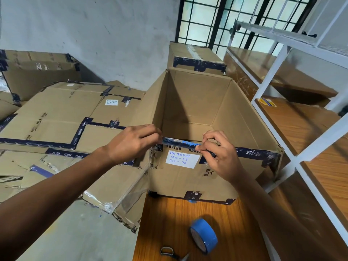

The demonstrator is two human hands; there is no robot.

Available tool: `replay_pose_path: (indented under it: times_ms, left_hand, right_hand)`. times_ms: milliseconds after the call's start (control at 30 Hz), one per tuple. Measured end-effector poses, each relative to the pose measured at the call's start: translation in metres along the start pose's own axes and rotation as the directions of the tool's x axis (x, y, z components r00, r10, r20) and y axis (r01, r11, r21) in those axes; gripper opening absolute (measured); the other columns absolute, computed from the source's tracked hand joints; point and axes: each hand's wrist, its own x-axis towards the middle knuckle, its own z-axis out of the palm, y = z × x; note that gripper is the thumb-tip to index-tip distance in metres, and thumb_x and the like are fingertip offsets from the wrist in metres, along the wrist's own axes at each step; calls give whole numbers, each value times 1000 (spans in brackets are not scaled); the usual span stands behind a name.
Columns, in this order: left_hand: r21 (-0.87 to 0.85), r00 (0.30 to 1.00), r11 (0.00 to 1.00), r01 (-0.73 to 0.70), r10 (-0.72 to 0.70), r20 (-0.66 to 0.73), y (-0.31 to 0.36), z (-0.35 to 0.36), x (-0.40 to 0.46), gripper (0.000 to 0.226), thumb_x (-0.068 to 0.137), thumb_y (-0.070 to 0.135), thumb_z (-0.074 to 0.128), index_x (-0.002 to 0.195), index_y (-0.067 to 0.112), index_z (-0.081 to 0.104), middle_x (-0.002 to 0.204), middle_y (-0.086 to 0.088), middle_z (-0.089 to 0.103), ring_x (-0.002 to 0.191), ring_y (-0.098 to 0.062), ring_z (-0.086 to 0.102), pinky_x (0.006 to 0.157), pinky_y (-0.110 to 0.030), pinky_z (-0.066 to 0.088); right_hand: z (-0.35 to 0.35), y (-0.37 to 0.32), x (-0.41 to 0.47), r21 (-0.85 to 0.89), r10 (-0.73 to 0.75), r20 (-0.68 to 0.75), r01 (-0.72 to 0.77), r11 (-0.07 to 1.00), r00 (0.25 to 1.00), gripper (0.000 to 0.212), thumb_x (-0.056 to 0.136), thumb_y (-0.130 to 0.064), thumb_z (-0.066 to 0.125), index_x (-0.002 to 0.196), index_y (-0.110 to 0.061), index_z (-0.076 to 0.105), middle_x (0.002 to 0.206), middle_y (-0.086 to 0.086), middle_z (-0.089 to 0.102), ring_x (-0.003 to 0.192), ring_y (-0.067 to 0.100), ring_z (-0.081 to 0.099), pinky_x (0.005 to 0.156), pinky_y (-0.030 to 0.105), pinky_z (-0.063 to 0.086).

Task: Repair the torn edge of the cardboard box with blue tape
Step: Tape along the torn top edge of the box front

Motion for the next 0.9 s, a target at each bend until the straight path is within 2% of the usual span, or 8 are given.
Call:
replay_pose_path:
  times_ms: [100, 200, 333, 433, 567, 667, 767, 900]
  left_hand:
    - [29, 1000, 999, -25, 25, -5, -2, 0, 0, 18, 101, 14, 60, 111, 7, 73, 113, -12, 69, 95, -24, 70, 68, -38, 63]
    - [41, 999, 999, -35, 35, -7, -3, 0, 1, 22, 100, 15, 57, 109, 6, 75, 111, -12, 69, 93, -23, 69, 68, -33, 61]
    - [46, 1000, 999, -1, 0, 15, -7, 5, -5, 15, 98, 12, 67, 111, 8, 75, 114, -12, 68, 97, -25, 69, 62, -37, 61]
    - [49, 1000, 999, -1, 1, 12, -6, 7, -5, 18, 90, 7, 76, 108, 7, 75, 114, -15, 69, 102, -29, 71, 64, -38, 63]
    - [67, 1000, 997, -30, 29, 7, -3, 6, -2, 20, 88, 6, 78, 108, 5, 74, 113, -17, 68, 104, -31, 71, 70, -39, 63]
    - [93, 998, 995, -44, 39, 51, -5, 7, -1, 33, 82, 6, 86, 113, 6, 73, 118, -19, 69, 104, -33, 72, 77, -40, 62]
    - [75, 993, 997, -31, 22, 114, -8, 8, -2, 54, 80, 6, 91, 125, 12, 60, 131, -19, 67, 110, -34, 71, 79, -41, 63]
    - [66, 990, 998, -10, 0, 144, -6, 4, 0, 67, 74, 7, 95, 128, 14, 56, 141, -18, 64, 112, -34, 72, 78, -40, 63]
  right_hand:
    - [1, 4, -1, 7, -23, 19, 23, 1000, 1000, 4, 91, 1, 77, 94, -2, 78, 110, 13, 67, 110, 27, 60, 86, 39, 53]
    - [2, 7, -1, 0, -52, 25, 52, 999, 998, 5, 92, 0, 76, 97, -1, 78, 110, 13, 69, 110, 26, 62, 85, 39, 55]
    - [3, 11, -7, -30, -94, 11, 94, 995, 996, 12, 98, -10, 72, 100, 0, 78, 106, 13, 69, 100, 26, 61, 75, 39, 55]
    - [4, 13, -11, -115, -131, 16, 132, 985, 991, 12, 97, -9, 74, 104, 0, 78, 105, 14, 67, 94, 26, 60, 69, 39, 54]
    - [4, 19, -11, -185, -224, 71, 234, 955, 972, 17, 96, -9, 76, 112, -4, 71, 114, 11, 58, 98, 27, 57, 67, 39, 57]
    - [1, 21, -8, -245, -316, 134, 340, 908, 939, 20, 103, -16, 62, 120, -6, 61, 122, 12, 53, 107, 27, 52, 67, 38, 61]
    - [1, 24, -7, -281, -331, 152, 362, 889, 931, 25, 112, -24, 44, 122, -7, 60, 123, 15, 58, 109, 28, 53, 70, 38, 62]
    - [1, 24, -10, -287, -299, 158, 334, 898, 941, 29, 111, -26, 47, 123, -6, 64, 121, 18, 62, 109, 29, 54, 72, 39, 61]
